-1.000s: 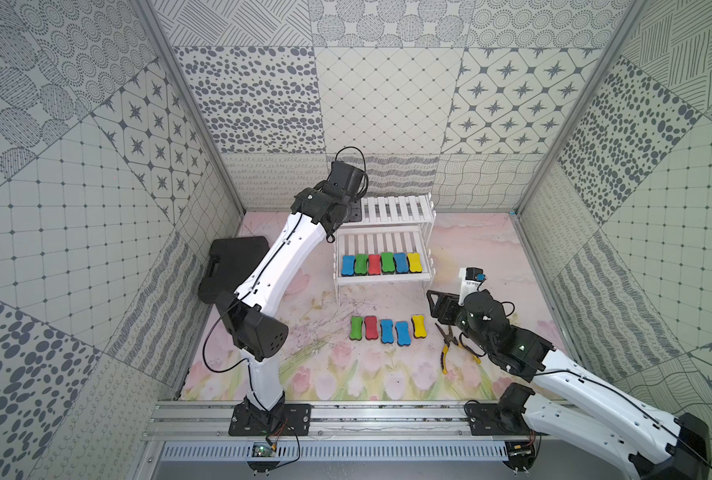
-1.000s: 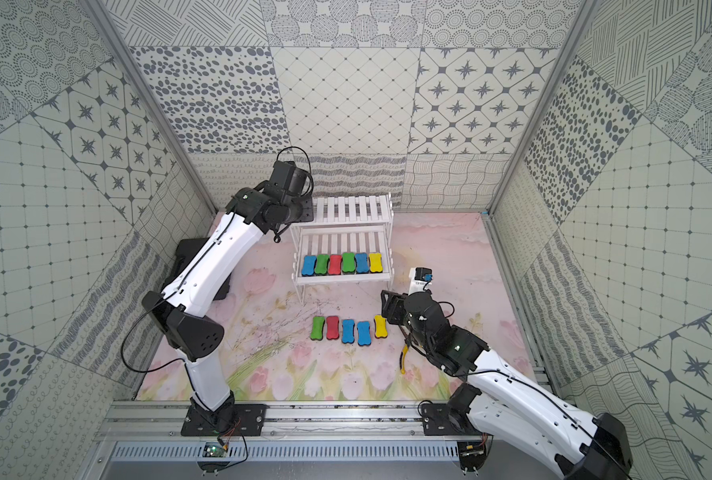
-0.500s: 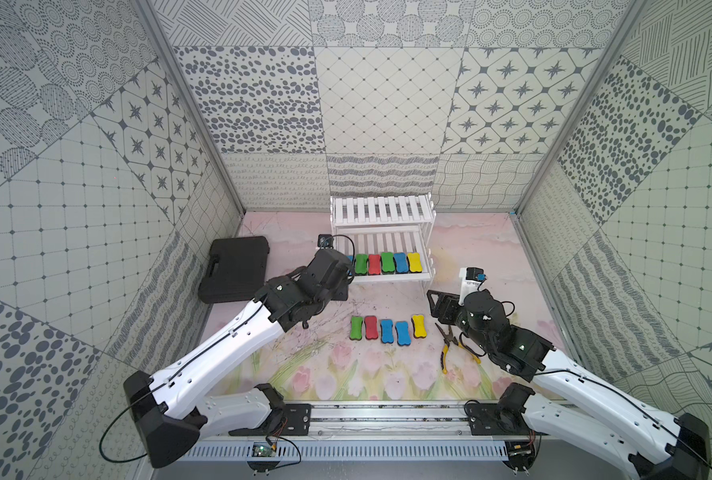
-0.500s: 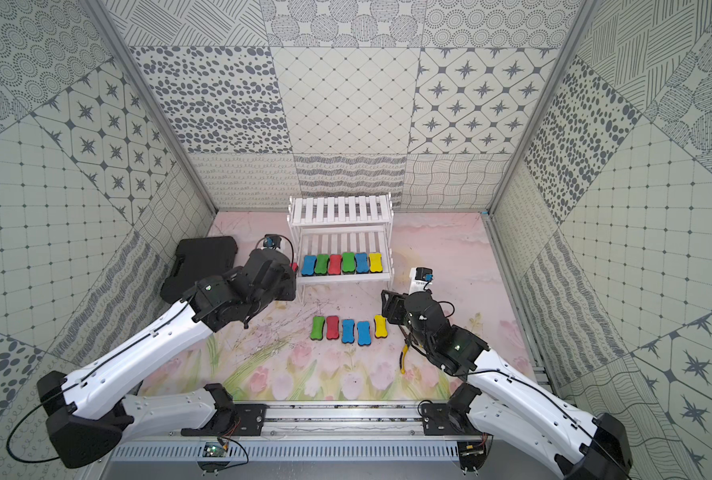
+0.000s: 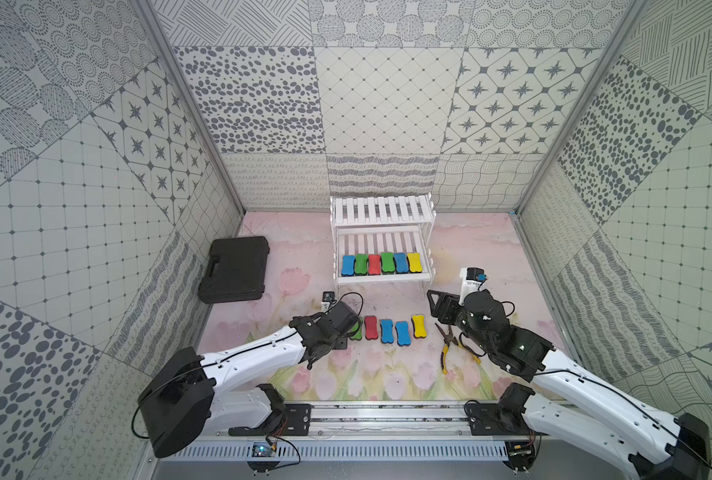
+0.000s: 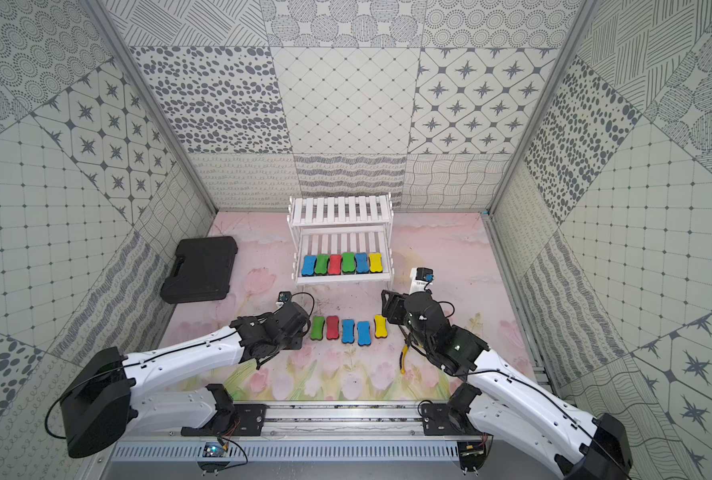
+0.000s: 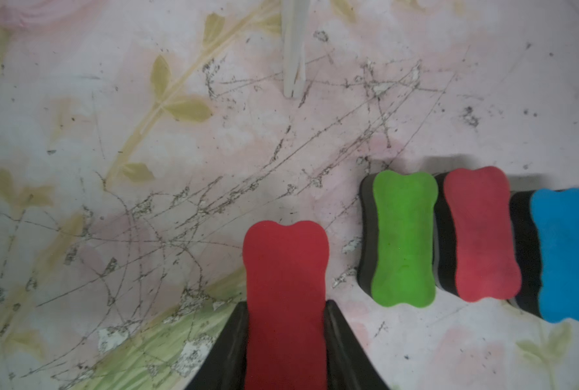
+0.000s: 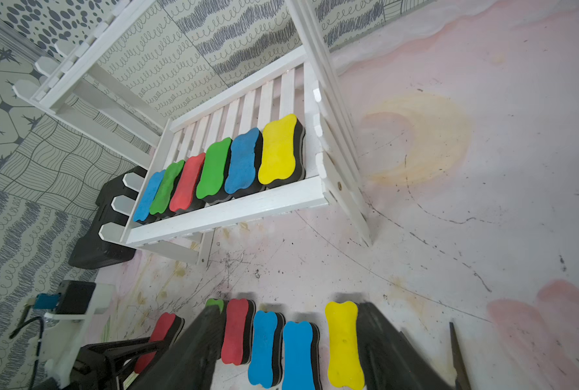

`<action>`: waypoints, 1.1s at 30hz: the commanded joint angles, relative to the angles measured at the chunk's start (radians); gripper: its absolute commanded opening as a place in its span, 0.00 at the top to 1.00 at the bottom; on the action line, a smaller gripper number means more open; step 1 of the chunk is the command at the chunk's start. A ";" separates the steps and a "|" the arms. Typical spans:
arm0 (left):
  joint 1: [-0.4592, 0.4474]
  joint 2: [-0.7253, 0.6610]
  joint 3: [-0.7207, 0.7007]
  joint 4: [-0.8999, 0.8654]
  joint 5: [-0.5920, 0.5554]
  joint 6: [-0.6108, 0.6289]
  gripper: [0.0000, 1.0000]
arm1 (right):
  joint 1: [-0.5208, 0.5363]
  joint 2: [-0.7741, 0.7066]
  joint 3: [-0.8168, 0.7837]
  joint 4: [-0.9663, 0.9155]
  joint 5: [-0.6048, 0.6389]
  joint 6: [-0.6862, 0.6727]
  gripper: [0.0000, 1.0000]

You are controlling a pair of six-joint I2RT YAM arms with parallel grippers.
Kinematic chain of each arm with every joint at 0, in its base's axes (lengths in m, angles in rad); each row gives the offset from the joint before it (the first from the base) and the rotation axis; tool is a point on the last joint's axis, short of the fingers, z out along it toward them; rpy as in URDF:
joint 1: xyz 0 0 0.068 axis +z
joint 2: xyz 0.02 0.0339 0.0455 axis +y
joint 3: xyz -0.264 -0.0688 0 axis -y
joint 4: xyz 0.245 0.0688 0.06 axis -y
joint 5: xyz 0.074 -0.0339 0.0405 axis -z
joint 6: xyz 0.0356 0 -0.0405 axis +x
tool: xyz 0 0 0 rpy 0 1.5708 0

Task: Remove the whiteboard erasers from the shelf
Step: Place the whiteboard eraser at the center of the board.

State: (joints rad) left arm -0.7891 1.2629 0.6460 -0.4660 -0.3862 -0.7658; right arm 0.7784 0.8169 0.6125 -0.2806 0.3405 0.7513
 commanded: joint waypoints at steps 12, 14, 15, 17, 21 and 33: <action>0.081 0.177 0.013 0.231 0.081 -0.006 0.64 | -0.004 -0.012 -0.008 0.026 -0.012 0.001 0.31; 0.082 0.172 0.008 0.224 0.071 -0.015 0.59 | -0.004 -0.012 -0.007 0.022 -0.012 0.002 0.32; 0.081 0.166 0.005 0.223 0.067 -0.018 0.57 | -0.004 -0.012 -0.005 0.021 -0.014 0.002 0.32; 0.081 0.147 0.003 0.209 0.063 -0.021 0.55 | -0.004 -0.012 0.001 0.017 -0.018 0.004 0.32; 0.077 0.092 0.006 0.166 0.065 -0.033 0.51 | -0.005 -0.010 0.022 -0.019 -0.018 -0.002 0.32; 0.037 -0.184 0.089 -0.051 0.061 -0.032 0.24 | -0.053 0.281 0.331 -0.160 -0.127 -0.161 0.43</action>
State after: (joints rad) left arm -0.7467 1.1557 0.6907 -0.3798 -0.3237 -0.8028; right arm 0.7406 1.0389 0.8719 -0.4290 0.2527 0.6582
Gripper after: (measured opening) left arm 0.741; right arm 0.571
